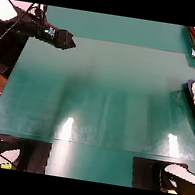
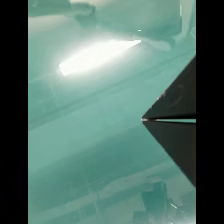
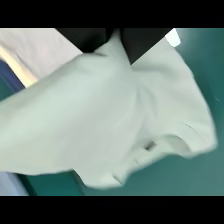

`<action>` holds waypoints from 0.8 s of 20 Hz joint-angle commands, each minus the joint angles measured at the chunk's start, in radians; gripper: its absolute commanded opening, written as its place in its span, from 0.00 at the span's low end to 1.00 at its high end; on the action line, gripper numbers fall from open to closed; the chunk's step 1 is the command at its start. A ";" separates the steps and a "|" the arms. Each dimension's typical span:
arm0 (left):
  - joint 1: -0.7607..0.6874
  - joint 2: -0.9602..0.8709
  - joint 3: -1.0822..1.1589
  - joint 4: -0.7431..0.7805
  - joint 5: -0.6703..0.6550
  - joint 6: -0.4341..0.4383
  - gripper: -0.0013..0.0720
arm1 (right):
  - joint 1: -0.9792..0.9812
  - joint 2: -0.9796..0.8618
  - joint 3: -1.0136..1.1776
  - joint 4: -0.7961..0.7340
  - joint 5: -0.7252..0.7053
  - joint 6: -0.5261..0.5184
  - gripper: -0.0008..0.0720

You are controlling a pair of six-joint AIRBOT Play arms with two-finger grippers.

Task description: Fold the shirts.

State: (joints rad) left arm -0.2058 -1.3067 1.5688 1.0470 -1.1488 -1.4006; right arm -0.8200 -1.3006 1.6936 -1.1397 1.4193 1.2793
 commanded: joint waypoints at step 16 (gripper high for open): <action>0.001 0.000 0.000 0.000 -0.018 0.020 0.06 | -0.023 0.175 -0.409 0.365 -0.013 0.015 0.83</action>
State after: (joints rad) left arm -0.2058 -1.3067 1.5688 1.0470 -1.1603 -1.3796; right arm -0.9634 -1.1286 1.2903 -0.9546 1.4029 1.2953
